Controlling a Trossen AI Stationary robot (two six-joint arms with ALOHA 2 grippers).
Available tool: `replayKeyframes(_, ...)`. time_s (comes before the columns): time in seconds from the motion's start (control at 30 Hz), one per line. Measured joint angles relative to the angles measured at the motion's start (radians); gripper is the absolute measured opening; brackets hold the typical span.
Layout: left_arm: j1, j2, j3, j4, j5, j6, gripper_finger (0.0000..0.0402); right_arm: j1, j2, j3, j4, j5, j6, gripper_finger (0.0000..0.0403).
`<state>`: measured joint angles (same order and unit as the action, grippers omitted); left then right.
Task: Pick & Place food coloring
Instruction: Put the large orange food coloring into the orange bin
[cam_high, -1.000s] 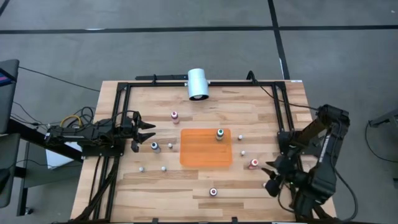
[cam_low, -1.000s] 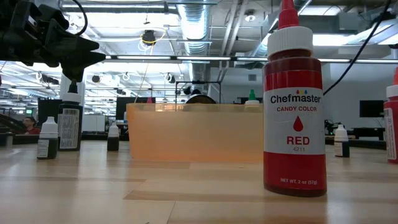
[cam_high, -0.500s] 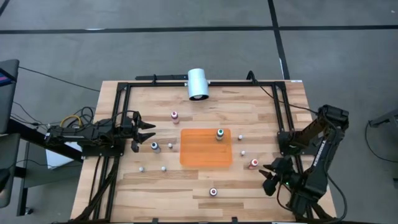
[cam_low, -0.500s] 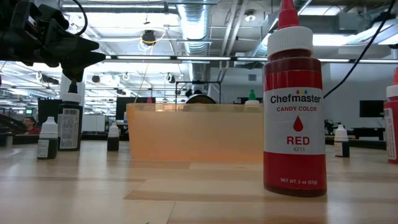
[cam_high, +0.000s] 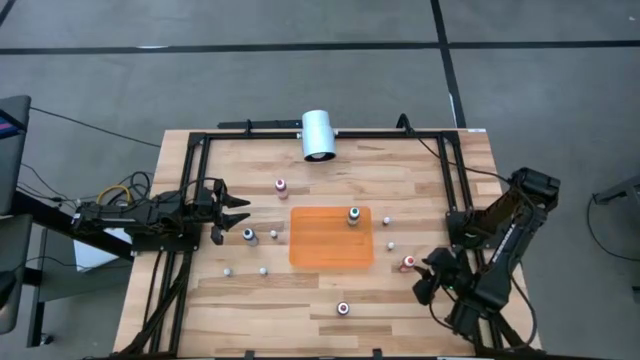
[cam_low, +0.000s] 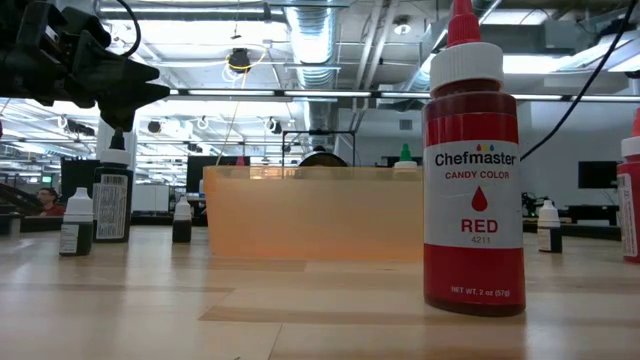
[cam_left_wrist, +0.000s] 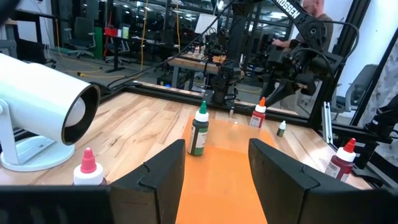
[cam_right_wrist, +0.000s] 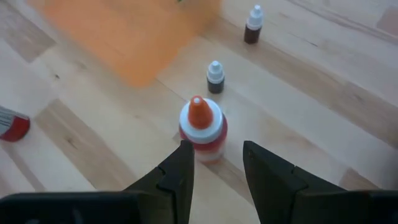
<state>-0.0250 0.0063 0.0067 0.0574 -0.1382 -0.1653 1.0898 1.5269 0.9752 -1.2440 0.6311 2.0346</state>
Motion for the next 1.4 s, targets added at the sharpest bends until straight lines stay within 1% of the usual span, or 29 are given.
replayKeyframes(0.23, 0.0, 0.0, 0.0, 0.0, 0.0, 0.001, 0.0169, -0.041, 0.0, 0.0, 0.041, -0.03, -0.007, 0.0129)
replayKeyframes(0.43, 0.0, 0.0, 0.0, 0.0, 0.0, 0.005, 0.0169, -0.074, 0.0, 0.0, 0.101, -0.102, -0.129, 0.0129)
replayKeyframes(0.67, 0.0, 0.0, 0.0, 0.0, 0.0, 0.005, 0.0169, -0.105, 0.0, 0.0, 0.165, -0.107, -0.237, 0.0129)
replayKeyframes(1.23, 0.0, 0.0, 0.0, 0.0, 0.0, -0.002, 0.0169, -0.102, 0.0, 0.0, 0.154, -0.108, -0.229, 0.013)
replayKeyframes(1.4, 0.0, 0.0, 0.0, 0.0, 0.0, -0.005, 0.0169, -0.102, 0.0, 0.0, 0.142, -0.108, -0.195, 0.0151)
